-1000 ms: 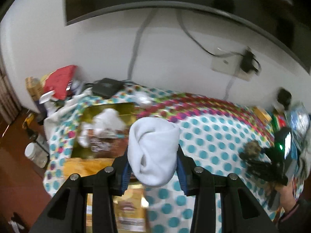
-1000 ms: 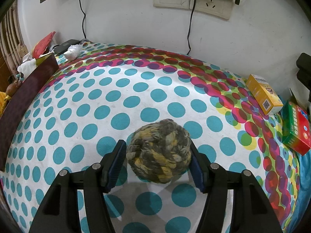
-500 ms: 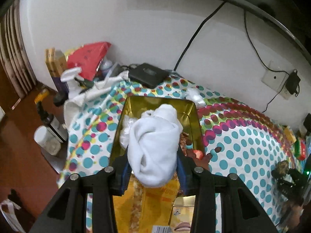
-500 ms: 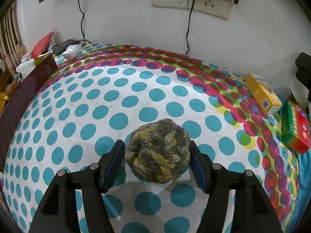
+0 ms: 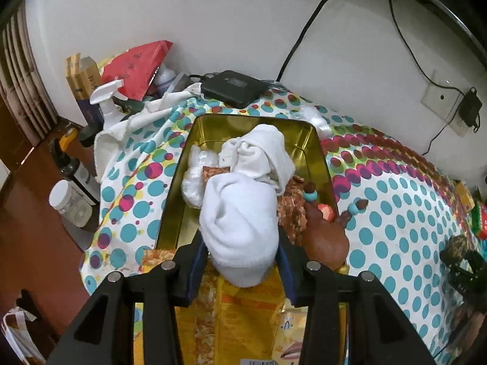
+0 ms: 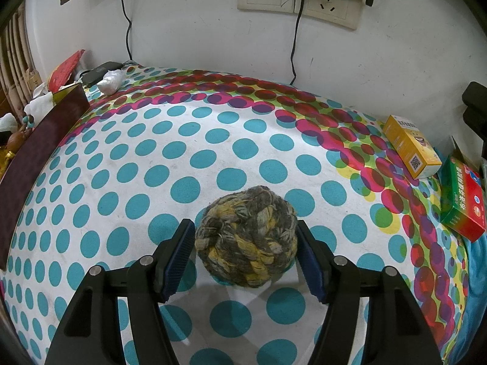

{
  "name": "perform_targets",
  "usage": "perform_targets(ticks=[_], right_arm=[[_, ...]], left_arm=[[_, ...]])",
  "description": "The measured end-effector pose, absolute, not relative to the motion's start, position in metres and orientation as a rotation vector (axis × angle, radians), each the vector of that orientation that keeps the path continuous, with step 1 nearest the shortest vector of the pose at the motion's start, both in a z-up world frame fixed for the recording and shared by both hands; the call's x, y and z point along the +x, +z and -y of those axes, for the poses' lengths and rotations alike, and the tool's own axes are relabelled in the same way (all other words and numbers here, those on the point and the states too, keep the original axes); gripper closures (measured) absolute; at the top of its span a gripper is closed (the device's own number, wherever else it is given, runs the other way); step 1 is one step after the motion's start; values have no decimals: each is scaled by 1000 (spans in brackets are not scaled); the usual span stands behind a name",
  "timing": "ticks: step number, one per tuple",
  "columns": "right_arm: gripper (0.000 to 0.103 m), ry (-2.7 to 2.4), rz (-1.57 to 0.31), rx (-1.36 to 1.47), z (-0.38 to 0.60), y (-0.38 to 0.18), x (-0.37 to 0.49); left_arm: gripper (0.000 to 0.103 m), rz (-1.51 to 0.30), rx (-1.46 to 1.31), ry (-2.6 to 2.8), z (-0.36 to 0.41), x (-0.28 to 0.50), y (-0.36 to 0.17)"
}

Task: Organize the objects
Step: 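Carry the white sock into the gold tray and open the left tool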

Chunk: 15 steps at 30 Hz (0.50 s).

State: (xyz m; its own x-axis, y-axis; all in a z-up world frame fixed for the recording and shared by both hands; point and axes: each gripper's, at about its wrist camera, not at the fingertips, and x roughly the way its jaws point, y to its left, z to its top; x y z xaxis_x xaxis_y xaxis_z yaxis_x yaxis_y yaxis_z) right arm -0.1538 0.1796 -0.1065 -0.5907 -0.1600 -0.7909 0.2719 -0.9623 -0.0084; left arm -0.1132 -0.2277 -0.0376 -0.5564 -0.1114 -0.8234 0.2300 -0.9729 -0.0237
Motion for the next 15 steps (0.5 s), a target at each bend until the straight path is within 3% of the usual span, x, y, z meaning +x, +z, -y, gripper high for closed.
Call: perform_targets(ticks=[10,15], right_arm=[[40,-2598,-189,1273,-180,-107,-155],[40,-2601,-189,1273,-178,-107,-155]], left_arm=[[52,-102,1294,-2672,202,-73,-12],[52,-212,1308,-2720,194,-41,-3]])
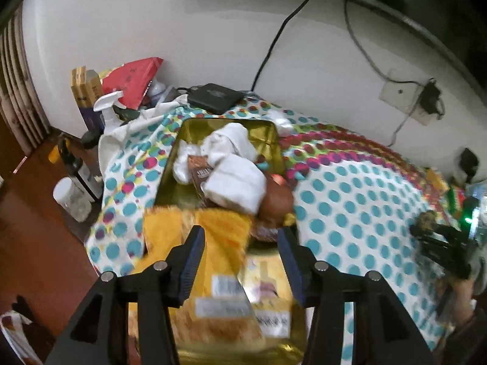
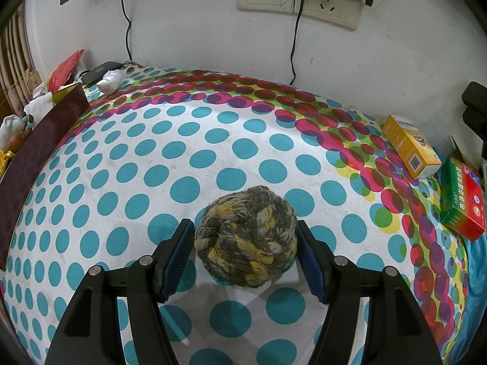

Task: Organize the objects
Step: 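Carry the white sock into the gold tray and open the left tool, then carry the rope ball over the gold tray with the right tool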

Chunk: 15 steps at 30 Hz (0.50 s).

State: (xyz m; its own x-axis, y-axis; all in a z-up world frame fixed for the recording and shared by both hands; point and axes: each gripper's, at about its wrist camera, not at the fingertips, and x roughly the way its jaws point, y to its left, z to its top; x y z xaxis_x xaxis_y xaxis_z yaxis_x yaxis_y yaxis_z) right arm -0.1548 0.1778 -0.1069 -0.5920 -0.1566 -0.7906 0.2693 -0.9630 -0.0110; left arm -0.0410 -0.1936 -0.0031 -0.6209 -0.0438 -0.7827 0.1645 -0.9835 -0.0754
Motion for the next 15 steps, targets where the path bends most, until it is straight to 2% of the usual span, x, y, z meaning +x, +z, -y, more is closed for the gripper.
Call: perform_targets(ticks=[4,11,15], right_arm=[[39,-2601,-189,1273,-176,-107,-155],[40,-2602,-189,1273,-177,-108,-156],[41,-2607,-199,1271,-179,-109,-156]], left_arm=[[52,-196,1266,-2756,184,-6,4],[49,-299,1296,-2751,189,49,-5],[49,-261,1243,-2730,193,76,-10]])
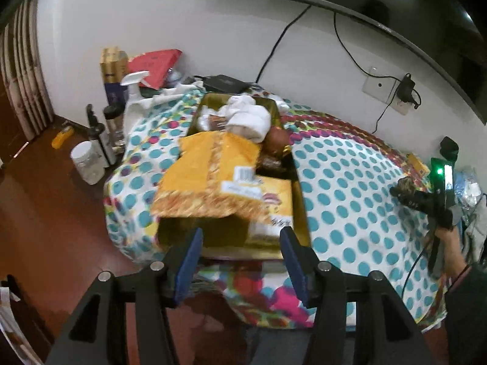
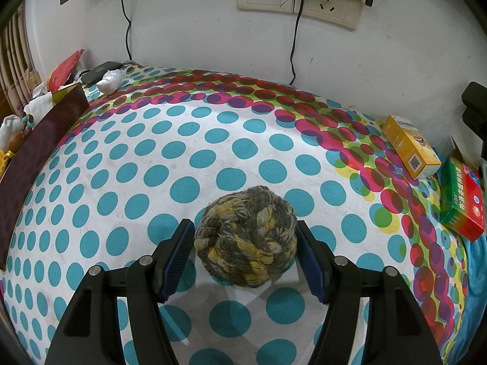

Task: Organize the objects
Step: 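Carry the rope ball over the gold tray with the right tool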

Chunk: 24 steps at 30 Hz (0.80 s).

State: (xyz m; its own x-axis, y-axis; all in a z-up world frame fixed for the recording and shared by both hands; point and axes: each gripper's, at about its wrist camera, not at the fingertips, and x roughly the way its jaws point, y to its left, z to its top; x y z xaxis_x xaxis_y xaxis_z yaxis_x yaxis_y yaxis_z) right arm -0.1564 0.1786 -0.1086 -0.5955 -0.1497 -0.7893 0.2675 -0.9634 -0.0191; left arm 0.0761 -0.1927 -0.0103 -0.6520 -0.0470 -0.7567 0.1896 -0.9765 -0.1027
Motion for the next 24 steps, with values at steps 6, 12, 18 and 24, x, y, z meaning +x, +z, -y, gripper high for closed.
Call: perform_targets(ticks=[6,12,18,24], right_arm=[[54,-2637,-144,1346,-170,-103,-148],[54,-2601,-202,1303,-137,-81,-122],[54,-2510,-290,1159,-72,-49,-85],[54,-2382,-358,1069,-4,-24,-46]], left_arm=[[49,-278,1299,-2720,202,92,-15],[48,-266,1298,-2723,207,101,-20],[48,-246,1324,-2729,205,108,-29],[48,-143,1330,-2714,196,111,-24]])
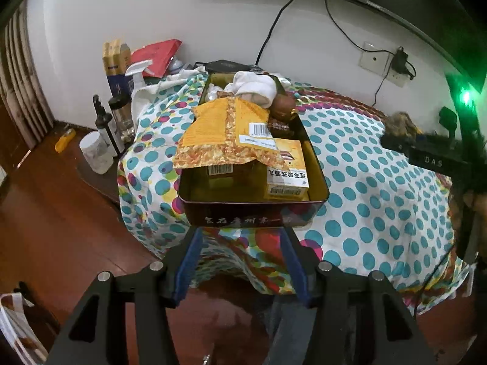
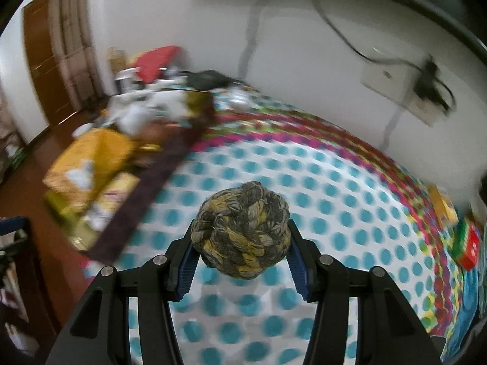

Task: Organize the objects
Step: 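Carry the rope ball over the gold tray with the right tool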

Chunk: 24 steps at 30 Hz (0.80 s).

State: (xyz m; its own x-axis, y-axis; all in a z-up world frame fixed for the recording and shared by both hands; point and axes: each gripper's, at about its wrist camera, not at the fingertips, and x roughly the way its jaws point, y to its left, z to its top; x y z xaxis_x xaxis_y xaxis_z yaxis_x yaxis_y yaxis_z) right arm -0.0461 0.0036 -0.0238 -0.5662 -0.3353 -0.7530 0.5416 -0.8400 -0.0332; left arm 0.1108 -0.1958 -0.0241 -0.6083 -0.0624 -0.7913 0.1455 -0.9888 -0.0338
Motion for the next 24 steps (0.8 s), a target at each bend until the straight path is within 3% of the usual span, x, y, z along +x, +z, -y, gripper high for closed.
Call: perform_targets(ticks=[12,24], right_arm=[[53,-2242,-435,1096,95,-15,-24],[53,-2255,-532,1191,123,-37,-44]], left_arm=[[48,-140,1362,-2604,216,113,-33],[48,-130,1376,-2546,233,108,-41]])
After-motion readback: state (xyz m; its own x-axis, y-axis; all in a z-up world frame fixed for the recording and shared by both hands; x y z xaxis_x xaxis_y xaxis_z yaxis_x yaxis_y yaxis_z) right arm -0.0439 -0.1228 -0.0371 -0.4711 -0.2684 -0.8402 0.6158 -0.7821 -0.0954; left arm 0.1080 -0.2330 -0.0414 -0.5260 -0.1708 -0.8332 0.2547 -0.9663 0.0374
